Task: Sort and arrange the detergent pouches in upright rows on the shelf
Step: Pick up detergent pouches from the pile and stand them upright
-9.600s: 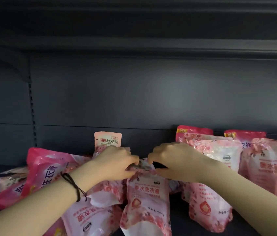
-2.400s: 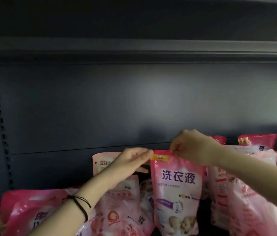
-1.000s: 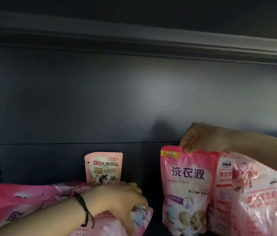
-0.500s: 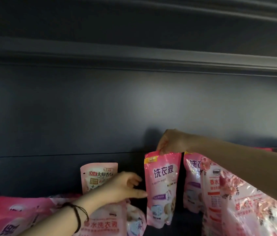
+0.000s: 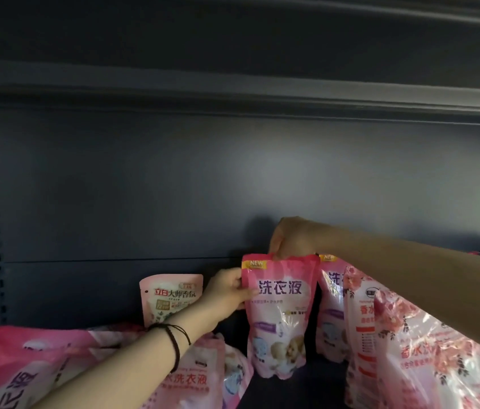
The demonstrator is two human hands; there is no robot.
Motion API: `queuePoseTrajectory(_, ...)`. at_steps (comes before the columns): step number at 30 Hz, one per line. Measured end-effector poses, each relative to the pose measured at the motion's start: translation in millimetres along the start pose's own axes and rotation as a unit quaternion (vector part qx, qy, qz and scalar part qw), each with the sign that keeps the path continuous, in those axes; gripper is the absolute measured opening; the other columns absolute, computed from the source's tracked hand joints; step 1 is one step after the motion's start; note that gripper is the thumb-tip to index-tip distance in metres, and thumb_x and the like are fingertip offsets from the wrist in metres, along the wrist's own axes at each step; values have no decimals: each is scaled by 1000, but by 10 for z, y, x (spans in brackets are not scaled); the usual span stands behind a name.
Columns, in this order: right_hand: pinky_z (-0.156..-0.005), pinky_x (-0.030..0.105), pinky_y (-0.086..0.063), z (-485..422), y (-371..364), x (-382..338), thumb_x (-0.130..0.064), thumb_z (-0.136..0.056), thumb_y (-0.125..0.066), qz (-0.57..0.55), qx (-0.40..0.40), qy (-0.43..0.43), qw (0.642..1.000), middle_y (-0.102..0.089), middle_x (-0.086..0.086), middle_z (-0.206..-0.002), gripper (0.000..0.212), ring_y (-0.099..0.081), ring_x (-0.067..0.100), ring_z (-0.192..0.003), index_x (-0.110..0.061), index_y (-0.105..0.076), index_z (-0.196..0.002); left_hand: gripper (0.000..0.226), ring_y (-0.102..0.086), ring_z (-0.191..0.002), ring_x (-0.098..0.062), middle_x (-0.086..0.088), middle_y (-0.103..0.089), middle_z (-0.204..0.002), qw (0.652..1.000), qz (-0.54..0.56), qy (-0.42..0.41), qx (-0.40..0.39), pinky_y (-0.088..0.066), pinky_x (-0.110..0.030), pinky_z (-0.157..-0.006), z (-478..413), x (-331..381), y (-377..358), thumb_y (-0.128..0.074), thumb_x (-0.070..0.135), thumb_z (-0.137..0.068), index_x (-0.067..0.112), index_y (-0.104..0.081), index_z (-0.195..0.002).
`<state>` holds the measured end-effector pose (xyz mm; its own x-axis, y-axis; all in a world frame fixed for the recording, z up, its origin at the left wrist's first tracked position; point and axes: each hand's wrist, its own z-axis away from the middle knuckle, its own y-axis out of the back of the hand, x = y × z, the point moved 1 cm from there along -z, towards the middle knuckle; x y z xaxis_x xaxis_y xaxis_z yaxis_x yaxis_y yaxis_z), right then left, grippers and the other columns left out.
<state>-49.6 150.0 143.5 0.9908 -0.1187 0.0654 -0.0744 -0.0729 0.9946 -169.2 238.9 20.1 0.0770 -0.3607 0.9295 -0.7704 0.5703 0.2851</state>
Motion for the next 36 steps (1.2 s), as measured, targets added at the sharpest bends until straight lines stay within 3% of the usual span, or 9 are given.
queuePoseTrajectory(5, -88, 36, -52, 175, 99, -139, -18, -92, -57, 103, 20, 11, 994, -63, -5, -120, 31, -58, 19, -111, -23, -62, -122, 20, -67, -92, -18, -6, -70, -100, 992, -116, 41, 23, -55, -31, -78, 120, 71, 127, -69, 20, -87, 14, -61, -105)
queuePoseTrajectory(10, -85, 37, -51, 502, 105, -310, -29, -90, -60, 107, -2, 69, 992, -63, -10, -115, 25, -57, 15, -108, -28, -64, -115, 19, -64, -84, -7, 5, -68, -92, 968, -248, 7, 47, -47, -15, -70, 464, 195, 434, -70, 28, -86, 20, -65, -103)
queuePoseTrajectory(12, -87, 39, -52, 618, 76, -403, -32, -89, -61, 121, -6, 92, 988, -65, -9, -112, 24, -58, 15, -106, -28, -65, -112, 15, -61, -86, 0, 13, -65, -91, 941, -337, 6, 15, -46, -11, -73, 688, 230, 589, -70, 35, -84, 27, -68, -97)
queuePoseTrajectory(16, -79, 30, -45, 762, -70, -574, -37, -88, -61, 135, -6, 144, 980, -61, -13, -117, 28, -53, 13, -110, -32, -61, -115, 27, -56, -87, 2, 20, -59, -98, 848, -525, 45, -45, -49, -24, -75, 1077, 324, 835, -63, 54, -78, 40, -63, -102)
queuePoseTrajectory(19, -80, 32, -47, 833, -201, -738, -40, -88, -59, 110, -12, 169, 979, -58, -15, -114, 30, -50, 10, -108, -32, -60, -118, 30, -55, -92, 0, 21, -58, -105, 804, -591, 41, -56, -47, -24, -72, 1320, 363, 940, -60, 54, -81, 41, -60, -108)
queuePoseTrajectory(25, -84, 36, -50, 556, -615, -1088, -40, -92, -54, 66, -30, 173, 982, -61, -6, -119, 32, -57, 17, -106, -29, -58, -122, 33, -55, -102, -5, 19, -57, -112, 797, -600, 15, -68, -48, -30, -83, 1662, 252, 1078, -54, 60, -82, 42, -58, -109)
queuePoseTrajectory(29, -87, 38, -51, 73, -907, -1366, -27, -96, -47, 37, -77, 137, 987, -61, 2, -121, 30, -59, 23, -108, -24, -55, -125, 41, -48, -114, -10, 15, -56, -121, 787, -615, -18, -45, -36, -30, -84, 1703, 170, 1160, -47, 65, -84, 41, -54, -117)
queuePoseTrajectory(33, -83, 33, -53, -244, -1189, -1518, -34, -99, -40, -36, -120, 85, 988, -65, 5, -106, 29, -64, 22, -93, -15, -60, -109, 59, -42, -125, -11, 13, -48, -137, 805, -591, -5, -50, -35, -35, -102, 1662, 61, 1201, -43, 70, -84, 39, -43, -134)
queuePoseTrajectory(36, -77, 28, -51, -314, -1234, -1520, -32, -97, -47, -100, -90, 41, 990, -66, 6, -105, 29, -64, 20, -89, -9, -65, -103, 67, -40, -129, -12, 11, -45, -142, 833, -552, 8, -36, -34, -35, -105, 1628, -36, 1193, -43, 70, -83, 35, -37, -140)
